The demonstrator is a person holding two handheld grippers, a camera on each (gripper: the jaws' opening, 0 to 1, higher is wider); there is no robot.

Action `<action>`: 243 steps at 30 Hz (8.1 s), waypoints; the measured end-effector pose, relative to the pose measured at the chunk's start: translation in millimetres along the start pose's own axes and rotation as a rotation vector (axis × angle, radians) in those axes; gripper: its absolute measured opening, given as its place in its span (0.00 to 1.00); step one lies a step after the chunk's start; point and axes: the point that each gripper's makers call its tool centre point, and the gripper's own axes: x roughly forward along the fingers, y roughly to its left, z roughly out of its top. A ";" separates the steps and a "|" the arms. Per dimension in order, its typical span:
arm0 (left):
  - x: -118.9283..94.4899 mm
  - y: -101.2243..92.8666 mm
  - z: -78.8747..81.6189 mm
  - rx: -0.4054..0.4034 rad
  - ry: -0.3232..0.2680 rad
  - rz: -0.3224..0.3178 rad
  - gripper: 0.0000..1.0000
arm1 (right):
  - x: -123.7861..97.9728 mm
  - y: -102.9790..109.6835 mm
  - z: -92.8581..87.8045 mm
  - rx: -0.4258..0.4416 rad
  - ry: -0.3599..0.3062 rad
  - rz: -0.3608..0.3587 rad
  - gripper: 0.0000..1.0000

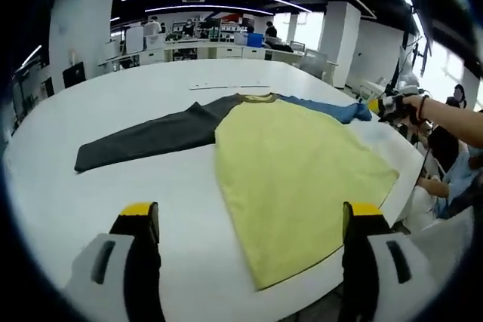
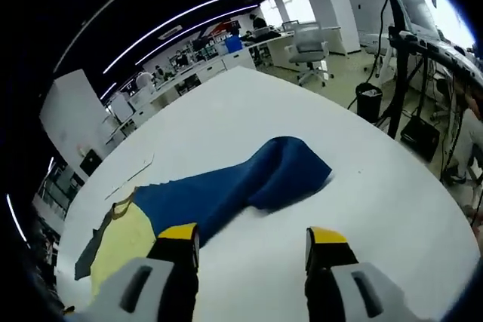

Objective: Fold the garment on the visible template until the final outline fits inside the template.

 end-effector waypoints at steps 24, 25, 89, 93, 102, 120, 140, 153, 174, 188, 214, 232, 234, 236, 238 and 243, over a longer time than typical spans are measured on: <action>1.6 10.7 1.9 0.009 0.014 0.062 0.92 | 42.0 -23.2 13.7 0.044 0.027 -0.173 0.28; 2.0 10.9 2.2 0.010 0.014 0.063 0.91 | 42.4 -22.9 13.6 0.042 0.028 -0.173 0.27; 0.3 11.8 9.7 0.048 0.017 0.044 0.89 | 11.7 -84.1 40.2 -0.302 0.285 -0.131 0.23; 0.4 11.4 11.3 0.050 0.015 0.044 0.89 | 19.9 -86.1 33.9 -0.281 0.286 -0.125 0.30; -1.7 11.8 12.0 0.052 0.017 0.047 0.88 | 17.0 -80.0 7.7 -0.289 0.320 -0.131 0.17; -10.3 14.8 11.9 0.062 0.018 0.058 0.87 | 4.0 -56.1 20.9 -0.317 0.281 -0.081 0.00; -18.6 12.9 11.6 0.057 -0.010 0.051 0.89 | 3.8 -9.0 43.4 -0.377 0.229 -0.016 0.00; -22.5 9.0 11.3 0.083 -0.010 0.031 0.92 | 12.5 34.0 42.6 -0.428 0.224 0.048 0.00; -19.1 5.8 10.7 0.090 -0.010 0.010 0.92 | 42.5 97.0 35.0 -0.462 0.243 0.161 0.00; -16.3 3.3 11.3 0.085 -0.008 -0.008 0.92 | 47.9 157.9 16.2 -0.499 0.262 0.246 0.00; -15.9 3.3 10.7 0.081 -0.008 -0.016 0.91 | 48.1 236.8 -15.6 -0.600 0.294 0.354 0.00; -11.6 -4.6 11.4 0.083 0.001 -0.034 0.91 | 46.7 270.4 -32.8 -0.637 0.318 0.403 0.00; -12.2 -5.0 11.8 0.088 0.002 -0.035 0.91 | 46.5 274.7 -35.0 -0.641 0.321 0.408 0.00; -12.4 -5.0 12.7 0.085 -0.001 -0.037 0.91 | 45.8 280.2 -37.4 -0.644 0.323 0.416 0.00; -12.3 -4.6 12.8 0.082 -0.001 -0.035 0.91 | 44.5 286.8 -40.1 -0.652 0.321 0.425 0.00; -11.8 -6.0 10.1 0.085 0.013 -0.044 0.90 | 42.6 302.8 -44.4 -0.652 0.324 0.445 0.00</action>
